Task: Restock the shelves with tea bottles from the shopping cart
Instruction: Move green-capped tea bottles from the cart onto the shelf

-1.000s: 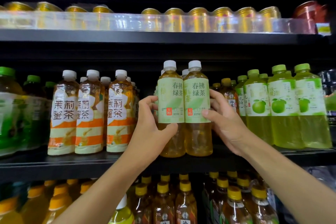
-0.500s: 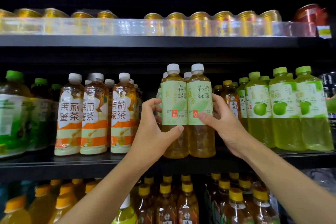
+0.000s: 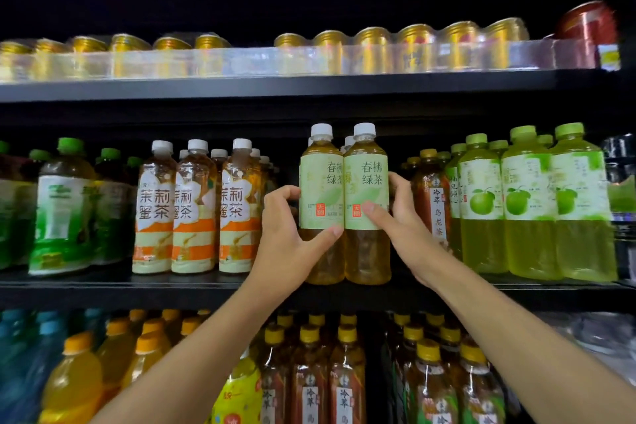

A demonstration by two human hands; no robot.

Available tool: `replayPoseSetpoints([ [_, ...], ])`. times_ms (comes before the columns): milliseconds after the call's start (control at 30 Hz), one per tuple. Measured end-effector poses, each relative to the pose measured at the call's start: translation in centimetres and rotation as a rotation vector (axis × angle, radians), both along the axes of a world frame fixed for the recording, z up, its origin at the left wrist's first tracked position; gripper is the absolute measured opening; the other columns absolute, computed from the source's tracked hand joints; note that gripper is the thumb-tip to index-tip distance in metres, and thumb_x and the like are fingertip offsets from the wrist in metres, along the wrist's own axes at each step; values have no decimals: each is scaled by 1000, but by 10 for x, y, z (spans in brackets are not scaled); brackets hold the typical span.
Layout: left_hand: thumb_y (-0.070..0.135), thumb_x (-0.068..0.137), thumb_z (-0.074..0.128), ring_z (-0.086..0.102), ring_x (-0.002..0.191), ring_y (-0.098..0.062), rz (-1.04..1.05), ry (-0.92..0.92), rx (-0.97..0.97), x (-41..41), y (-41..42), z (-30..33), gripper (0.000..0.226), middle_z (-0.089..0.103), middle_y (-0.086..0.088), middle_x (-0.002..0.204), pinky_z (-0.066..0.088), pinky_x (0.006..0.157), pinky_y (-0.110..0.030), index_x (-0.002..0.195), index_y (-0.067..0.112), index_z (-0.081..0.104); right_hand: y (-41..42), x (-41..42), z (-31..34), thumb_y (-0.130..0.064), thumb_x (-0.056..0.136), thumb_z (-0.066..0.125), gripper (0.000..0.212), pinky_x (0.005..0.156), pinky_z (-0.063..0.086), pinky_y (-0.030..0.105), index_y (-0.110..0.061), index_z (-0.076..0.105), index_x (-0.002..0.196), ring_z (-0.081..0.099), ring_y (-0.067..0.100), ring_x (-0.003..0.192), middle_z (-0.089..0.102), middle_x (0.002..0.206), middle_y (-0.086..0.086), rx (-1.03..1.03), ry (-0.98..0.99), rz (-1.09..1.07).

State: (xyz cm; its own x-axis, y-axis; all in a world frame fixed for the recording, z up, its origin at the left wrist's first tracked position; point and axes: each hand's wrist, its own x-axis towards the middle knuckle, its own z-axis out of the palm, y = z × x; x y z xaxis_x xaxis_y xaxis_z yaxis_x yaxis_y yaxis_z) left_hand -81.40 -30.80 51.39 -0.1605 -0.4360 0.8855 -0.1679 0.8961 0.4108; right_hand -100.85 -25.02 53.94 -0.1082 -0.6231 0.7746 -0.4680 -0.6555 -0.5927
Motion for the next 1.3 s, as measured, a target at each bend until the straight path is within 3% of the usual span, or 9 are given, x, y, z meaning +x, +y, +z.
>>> replayPoseSetpoints([
  [100, 49, 90, 68, 45, 125, -5, 73, -13, -18, -1, 6, -2, 59, 42, 11, 131, 51, 103, -35, 134, 30, 35, 6, 6, 1, -37, 97, 64, 63, 85, 47, 6, -31, 30, 149, 48, -7, 119, 42, 141, -7, -85, 78, -165],
  [167, 44, 95, 64, 40, 129, -5, 163, -27, -41, -3, 12, -4, 58, 40, 10, 135, 44, 109, -31, 140, 25, 34, 13, 9, 2, -33, 98, 63, 64, 85, 38, 0, -24, 30, 153, 43, -11, 115, 39, 141, -7, -124, 132, -269],
  [333, 48, 103, 47, 21, 146, -11, 345, -102, -70, 2, 32, -11, 62, 26, 5, 157, 20, 120, -33, 155, 25, 22, 33, 11, -11, -39, 102, 51, 71, 119, 28, 37, -24, 13, 160, 21, 11, 145, 21, 159, -1, -186, 181, -421],
  [500, 57, 104, 23, 2, 155, -17, 688, -317, -85, 35, 51, -19, 60, 7, 9, 167, 8, 124, -45, 159, 38, 13, 61, 23, -27, -41, 97, 55, 73, 125, 13, 55, -26, 18, 158, 11, 21, 154, 16, 164, 2, -271, 574, -634],
  [633, 59, 101, 11, -13, 156, -16, 887, -431, -52, 73, 70, -35, 64, -8, 9, 170, 0, 126, -47, 161, 41, 0, 72, 54, -38, -43, 97, 47, 71, 126, 7, 56, -24, 18, 159, 6, 22, 157, 12, 169, 3, -319, 692, -572],
  [767, 63, 97, 8, -16, 156, -18, 1025, -524, -10, 110, 92, -53, 69, -10, 8, 171, -2, 125, -46, 160, 40, -5, 69, 95, -51, -45, 100, 45, 71, 126, 3, 55, -25, 14, 162, -3, 22, 158, 2, 171, 3, -319, 771, -483],
  [967, 59, 105, 26, -23, 155, -20, 1194, -665, 147, 167, 133, -65, 71, -15, 7, 170, -8, 125, -45, 160, 37, -13, 60, 159, -71, -47, 100, 46, 71, 125, 0, 57, -28, 17, 161, -7, 25, 158, -4, 171, 5, -312, 867, -348],
  [1300, 60, 105, 16, -22, 155, -25, 1322, -784, 329, 282, 163, -82, 68, -19, 5, 169, -4, 126, -49, 160, 37, -16, 50, 272, -85, -58, 105, 28, 71, 125, -6, 56, -35, -8, 161, -17, 28, 156, -21, 168, 1, -178, 1002, -227],
])
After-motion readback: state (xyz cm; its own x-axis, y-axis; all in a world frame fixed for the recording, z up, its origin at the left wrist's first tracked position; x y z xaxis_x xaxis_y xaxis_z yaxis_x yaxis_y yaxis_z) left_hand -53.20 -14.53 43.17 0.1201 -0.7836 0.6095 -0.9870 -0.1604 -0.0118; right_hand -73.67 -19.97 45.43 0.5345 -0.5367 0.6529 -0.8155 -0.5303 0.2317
